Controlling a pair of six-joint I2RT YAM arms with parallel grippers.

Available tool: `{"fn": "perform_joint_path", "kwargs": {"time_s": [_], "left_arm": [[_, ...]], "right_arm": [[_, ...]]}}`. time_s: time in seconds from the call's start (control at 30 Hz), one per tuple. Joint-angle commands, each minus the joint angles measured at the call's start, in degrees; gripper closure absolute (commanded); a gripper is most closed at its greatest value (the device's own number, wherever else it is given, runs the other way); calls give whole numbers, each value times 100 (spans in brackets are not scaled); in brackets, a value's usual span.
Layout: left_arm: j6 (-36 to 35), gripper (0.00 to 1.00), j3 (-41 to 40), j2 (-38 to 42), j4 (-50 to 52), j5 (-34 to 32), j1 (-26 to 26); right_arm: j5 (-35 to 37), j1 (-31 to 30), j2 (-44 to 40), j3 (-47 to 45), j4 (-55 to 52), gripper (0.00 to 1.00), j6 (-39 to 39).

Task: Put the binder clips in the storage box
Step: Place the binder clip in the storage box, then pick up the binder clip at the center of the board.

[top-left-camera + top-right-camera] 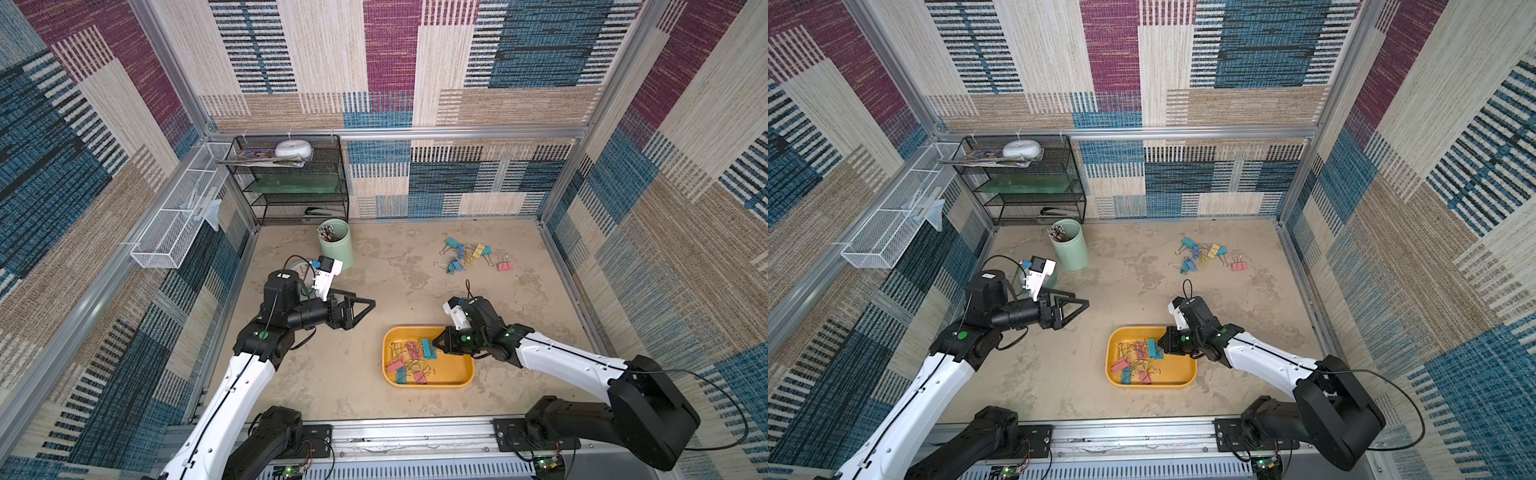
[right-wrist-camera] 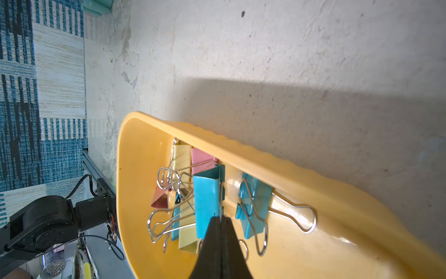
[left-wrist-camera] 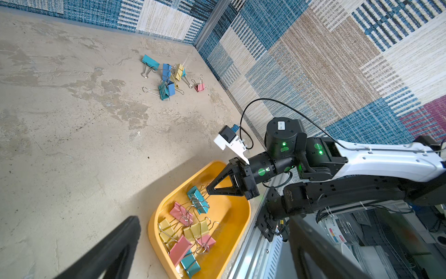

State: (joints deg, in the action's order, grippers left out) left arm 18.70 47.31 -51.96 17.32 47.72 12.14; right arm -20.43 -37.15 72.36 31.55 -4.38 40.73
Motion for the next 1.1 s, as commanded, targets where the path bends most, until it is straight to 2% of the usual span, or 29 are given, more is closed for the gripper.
{"fn": "perform_joint_path", "kwargs": {"time_s": [0.0,0.2,0.3,0.47,0.57,0.7,0.77,0.93,1.07], "left_arm": [[-44,1,-11,-15,-194,-6,-1],[-33,0,-23,-15,-189,0,16],[-33,1,-20,-15,-194,-7,25],[-49,1,-9,9,-194,1,33],[-59,1,-10,16,-194,21,50],[-76,1,-6,12,-194,28,107],[-77,0,-16,13,-194,13,140],[-90,0,-12,20,-193,-12,166],[-86,0,-21,32,-194,-26,166]], "right_arm": [[107,-43,-21,39,125,84,-7],[513,-47,-384,251,-417,63,-161],[1062,-47,-645,635,-878,58,-393],[3271,25,-1084,1449,-1117,51,-796],[3856,367,-960,1967,-806,48,-1291],[3233,1219,-1,2828,-759,47,-1755],[2878,1578,761,3427,-1003,47,-1864],[2201,1968,2370,4635,-1354,47,-2033],[1839,2019,3275,5207,-1339,49,-2091]]}}
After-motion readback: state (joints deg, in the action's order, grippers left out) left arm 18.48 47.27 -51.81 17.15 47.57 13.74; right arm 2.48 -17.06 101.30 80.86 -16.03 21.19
